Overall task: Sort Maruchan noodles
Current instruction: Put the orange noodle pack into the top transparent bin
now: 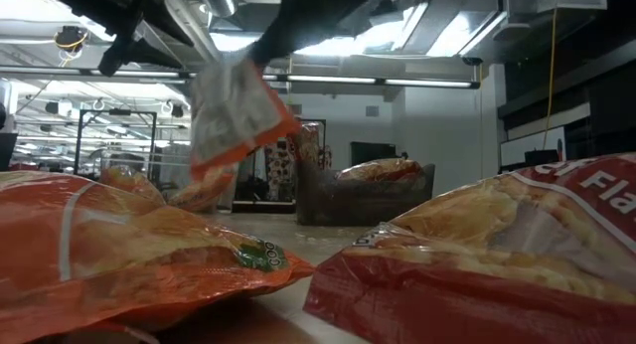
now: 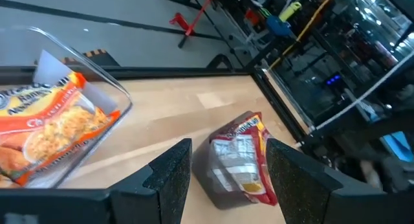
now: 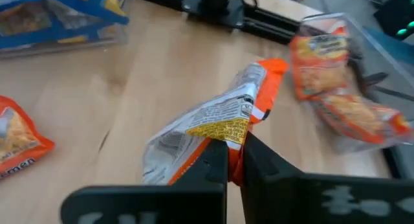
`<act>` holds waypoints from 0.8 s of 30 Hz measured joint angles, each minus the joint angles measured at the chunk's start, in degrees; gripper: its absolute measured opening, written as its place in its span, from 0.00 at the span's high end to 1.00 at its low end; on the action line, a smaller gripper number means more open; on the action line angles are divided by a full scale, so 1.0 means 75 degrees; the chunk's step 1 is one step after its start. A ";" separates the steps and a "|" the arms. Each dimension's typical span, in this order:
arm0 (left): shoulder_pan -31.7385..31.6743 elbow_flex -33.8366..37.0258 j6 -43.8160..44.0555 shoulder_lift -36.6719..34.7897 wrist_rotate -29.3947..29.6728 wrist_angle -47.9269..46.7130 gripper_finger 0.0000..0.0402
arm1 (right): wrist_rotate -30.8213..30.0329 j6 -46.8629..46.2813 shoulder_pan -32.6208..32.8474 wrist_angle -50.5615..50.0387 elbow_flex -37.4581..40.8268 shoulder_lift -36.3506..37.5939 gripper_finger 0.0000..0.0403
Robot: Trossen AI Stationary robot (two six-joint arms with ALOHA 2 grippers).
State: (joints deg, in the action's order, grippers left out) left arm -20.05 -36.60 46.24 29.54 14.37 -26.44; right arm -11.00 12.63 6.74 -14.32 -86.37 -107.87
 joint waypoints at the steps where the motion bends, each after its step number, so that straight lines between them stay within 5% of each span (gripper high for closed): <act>1: 0.0000 0.0000 0.0023 0.0021 -0.0075 0.0018 0.52 | -0.0043 0.0058 0.0000 -0.0136 0.0000 0.0121 1.00; 15: 0.0573 0.0000 0.0773 0.1155 -0.0364 0.0933 0.52 | -0.1732 0.1559 -0.0003 -0.1298 -0.0003 0.1678 1.00; 24: 0.1254 0.0000 -0.1960 0.1758 -0.1167 0.2679 0.52 | -0.1930 0.1783 -0.0003 -0.1290 -0.0003 0.2126 1.00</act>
State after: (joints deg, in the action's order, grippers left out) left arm -10.65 -36.60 31.54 42.73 5.62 -6.34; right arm -25.48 26.00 6.72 -24.00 -86.39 -91.92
